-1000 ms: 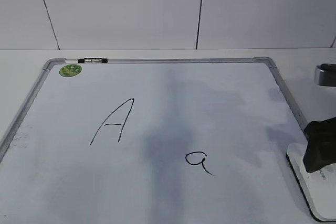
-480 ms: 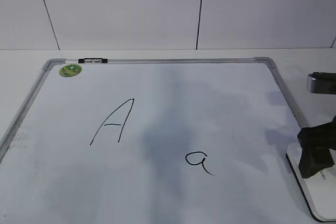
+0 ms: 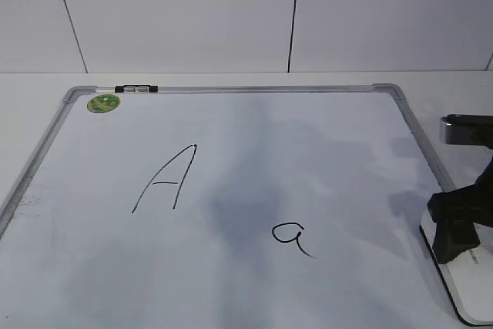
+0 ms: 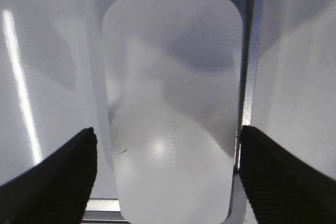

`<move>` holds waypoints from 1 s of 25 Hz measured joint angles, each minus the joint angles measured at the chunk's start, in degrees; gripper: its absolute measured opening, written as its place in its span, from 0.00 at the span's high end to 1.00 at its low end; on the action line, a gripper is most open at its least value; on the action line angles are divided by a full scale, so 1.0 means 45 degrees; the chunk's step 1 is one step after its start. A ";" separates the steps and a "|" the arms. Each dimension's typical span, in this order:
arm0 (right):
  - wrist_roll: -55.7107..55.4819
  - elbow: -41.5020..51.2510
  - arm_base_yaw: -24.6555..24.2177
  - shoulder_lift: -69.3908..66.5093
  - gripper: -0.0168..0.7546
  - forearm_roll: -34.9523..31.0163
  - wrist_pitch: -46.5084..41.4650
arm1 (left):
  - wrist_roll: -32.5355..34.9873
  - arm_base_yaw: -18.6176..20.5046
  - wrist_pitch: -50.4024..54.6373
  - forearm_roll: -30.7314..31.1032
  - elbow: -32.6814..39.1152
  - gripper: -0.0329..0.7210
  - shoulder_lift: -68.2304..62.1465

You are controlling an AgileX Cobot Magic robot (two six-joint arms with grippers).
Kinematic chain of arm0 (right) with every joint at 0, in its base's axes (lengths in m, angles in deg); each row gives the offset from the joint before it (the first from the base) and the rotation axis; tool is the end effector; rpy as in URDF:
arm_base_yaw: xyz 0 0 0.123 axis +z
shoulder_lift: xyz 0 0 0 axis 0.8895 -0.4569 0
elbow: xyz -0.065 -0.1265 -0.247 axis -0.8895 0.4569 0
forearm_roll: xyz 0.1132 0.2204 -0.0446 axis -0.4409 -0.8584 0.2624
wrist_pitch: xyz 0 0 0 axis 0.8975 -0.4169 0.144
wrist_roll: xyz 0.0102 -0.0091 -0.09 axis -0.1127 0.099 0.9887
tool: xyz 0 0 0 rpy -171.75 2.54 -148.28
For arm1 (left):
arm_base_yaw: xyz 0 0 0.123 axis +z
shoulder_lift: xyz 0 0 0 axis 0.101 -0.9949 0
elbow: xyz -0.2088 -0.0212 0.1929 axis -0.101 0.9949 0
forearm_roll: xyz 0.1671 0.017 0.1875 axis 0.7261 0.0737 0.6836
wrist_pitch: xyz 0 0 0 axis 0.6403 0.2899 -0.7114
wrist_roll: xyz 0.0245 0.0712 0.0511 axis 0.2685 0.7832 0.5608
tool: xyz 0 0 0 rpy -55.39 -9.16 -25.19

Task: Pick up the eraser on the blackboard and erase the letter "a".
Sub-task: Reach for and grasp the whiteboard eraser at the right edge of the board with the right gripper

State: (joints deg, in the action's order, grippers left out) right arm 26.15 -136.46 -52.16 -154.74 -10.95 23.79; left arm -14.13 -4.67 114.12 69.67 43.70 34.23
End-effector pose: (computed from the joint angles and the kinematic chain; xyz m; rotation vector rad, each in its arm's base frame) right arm 0.2447 0.0491 0.1962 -0.0558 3.0896 0.0652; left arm -0.0069 -0.0106 0.2768 0.0906 2.0857 -0.0849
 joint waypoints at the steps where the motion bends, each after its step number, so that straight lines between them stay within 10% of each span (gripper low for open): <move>1: 0.0000 0.0000 0.0000 -0.0082 0.15 0.0076 0.0000 | 0.0000 0.0000 0.0000 0.0000 0.0000 0.46 0.0000; 25: 0.0189 0.0000 0.0000 -0.0385 0.18 0.0222 0.0162 | 0.0000 0.0000 0.0000 0.0000 0.0000 0.46 0.0000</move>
State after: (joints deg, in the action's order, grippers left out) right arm 27.00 -136.46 -52.16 -156.47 -9.95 24.52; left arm -14.13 -4.67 114.12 69.67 43.70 34.23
